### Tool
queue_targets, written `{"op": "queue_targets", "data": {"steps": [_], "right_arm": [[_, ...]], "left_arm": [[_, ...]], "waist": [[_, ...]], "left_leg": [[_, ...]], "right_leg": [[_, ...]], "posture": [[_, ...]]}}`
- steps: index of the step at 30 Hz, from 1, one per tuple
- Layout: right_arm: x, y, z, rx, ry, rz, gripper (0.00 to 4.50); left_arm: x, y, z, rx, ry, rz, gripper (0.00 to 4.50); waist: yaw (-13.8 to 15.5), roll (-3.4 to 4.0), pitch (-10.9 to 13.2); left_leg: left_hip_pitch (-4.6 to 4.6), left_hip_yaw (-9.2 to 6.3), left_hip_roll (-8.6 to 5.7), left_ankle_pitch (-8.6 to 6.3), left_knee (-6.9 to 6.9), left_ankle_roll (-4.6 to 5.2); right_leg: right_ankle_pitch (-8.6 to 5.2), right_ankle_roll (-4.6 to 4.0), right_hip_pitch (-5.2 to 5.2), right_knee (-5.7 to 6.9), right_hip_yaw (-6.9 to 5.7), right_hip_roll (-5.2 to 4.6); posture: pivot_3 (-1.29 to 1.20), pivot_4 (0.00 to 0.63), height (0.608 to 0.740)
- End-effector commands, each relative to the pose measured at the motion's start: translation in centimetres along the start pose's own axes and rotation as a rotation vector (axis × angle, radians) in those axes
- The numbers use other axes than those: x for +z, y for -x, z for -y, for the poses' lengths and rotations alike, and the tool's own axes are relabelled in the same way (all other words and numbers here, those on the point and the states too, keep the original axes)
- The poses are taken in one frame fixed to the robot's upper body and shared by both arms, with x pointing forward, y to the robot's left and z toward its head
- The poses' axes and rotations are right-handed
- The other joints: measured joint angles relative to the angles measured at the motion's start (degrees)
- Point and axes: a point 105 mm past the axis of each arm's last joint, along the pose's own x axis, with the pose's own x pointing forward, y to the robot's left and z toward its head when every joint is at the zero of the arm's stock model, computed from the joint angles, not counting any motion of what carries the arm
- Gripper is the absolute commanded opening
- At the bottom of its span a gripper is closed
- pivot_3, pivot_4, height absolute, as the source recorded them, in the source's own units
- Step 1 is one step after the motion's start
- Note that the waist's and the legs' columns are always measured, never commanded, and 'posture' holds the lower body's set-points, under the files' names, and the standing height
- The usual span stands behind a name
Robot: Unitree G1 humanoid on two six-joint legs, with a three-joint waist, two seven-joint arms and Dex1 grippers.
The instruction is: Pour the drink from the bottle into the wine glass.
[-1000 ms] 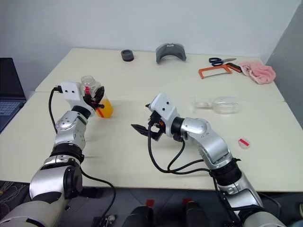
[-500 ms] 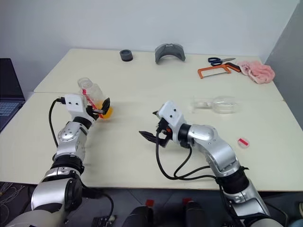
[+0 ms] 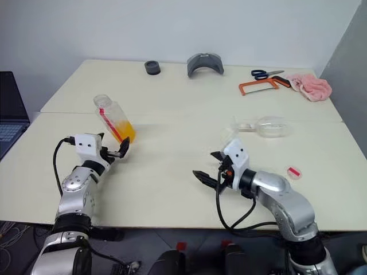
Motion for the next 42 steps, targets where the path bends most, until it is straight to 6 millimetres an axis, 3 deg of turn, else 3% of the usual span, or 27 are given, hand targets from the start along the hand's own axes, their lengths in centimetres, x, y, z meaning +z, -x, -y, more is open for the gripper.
{"op": "queue_targets", "data": {"steps": [1,5,7,11,16,23,30,42], "right_arm": [[1.6,1.1,1.1,-0.109,-0.039,0.103,4.5],[1.4,1.6,2.5,-0.247,-0.122,0.128,4.5],[0.7,1.2,3.6,-0.332,-0.243,0.121,4.5],[0.5,-0.1,4.9,-0.405,-0.505,0.194,4.5],[0.3,-1.5,6.4,-0.491,-0.66,0.24,4.5],[0.7,-2.7,10.2,-0.602,-0.814,0.352,4.5],[1.3,-3.9,13.1,-0.656,-0.888,0.454,4.5],[0.0,-4.6,17.5,-0.786,-1.097,0.562,4.5]], "left_arm": [[0.8,1.3,0.1,-0.051,-0.027,0.031,4.49],[0.3,3.1,1.7,-0.163,-0.055,0.024,4.49],[0.1,3.6,2.5,-0.212,-0.055,0.02,4.49],[1.3,4.0,7.2,-0.483,0.001,0.033,4.49],[3.1,4.2,10.2,-0.704,0.04,0.018,4.49],[6.3,3.6,12.5,-0.89,0.041,0.044,4.49],[6.2,4.1,13.2,-1.019,-0.009,-0.008,4.49],[7.2,3.3,13.8,-1.069,-0.035,0.027,4.49]], "waist": [[0.0,0.02,0.0],[0.0,0.01,0.0],[0.2,0.02,0.0],[0.1,0.02,0.0],[0.0,0.04,0.0],[-0.2,0.06,0.0],[-1.3,0.12,0.0],[-1.5,0.17,0.1]], "left_leg": [[0.03,0.02,0.02,0.0,-0.02,0.0],[0.05,0.02,0.1,0.0,-0.03,0.0],[0.06,0.0,0.1,0.0,-0.03,0.0],[0.09,0.0,0.1,0.0,-0.03,-0.01],[0.13,0.06,0.04,0.0,-0.08,0.0],[0.19,0.23,0.0,0.0,-0.08,0.0],[0.23,0.33,0.0,0.0,-0.16,0.0],[0.23,0.35,0.02,0.0,-0.16,0.0]], "right_leg": [[0.0,0.0,0.0,0.0,0.02,0.0],[0.0,0.0,0.03,0.0,0.03,-0.01],[0.0,0.0,0.07,0.0,0.02,-0.01],[0.0,-0.01,0.12,0.01,0.01,0.0],[0.0,-0.01,0.11,0.01,0.04,0.04],[0.0,-0.01,0.11,0.02,0.1,0.13],[-0.01,-0.03,0.11,0.03,0.1,0.22],[-0.01,-0.04,0.09,0.03,0.15,0.2]], "posture": [[0.0,0.15,0.74],[0.0,0.15,0.74],[0.0,0.15,0.74],[0.0,0.15,0.74],[0.0,0.15,0.74],[0.0,0.15,0.74],[0.0,0.15,0.74],[0.0,0.15,0.74]]}}
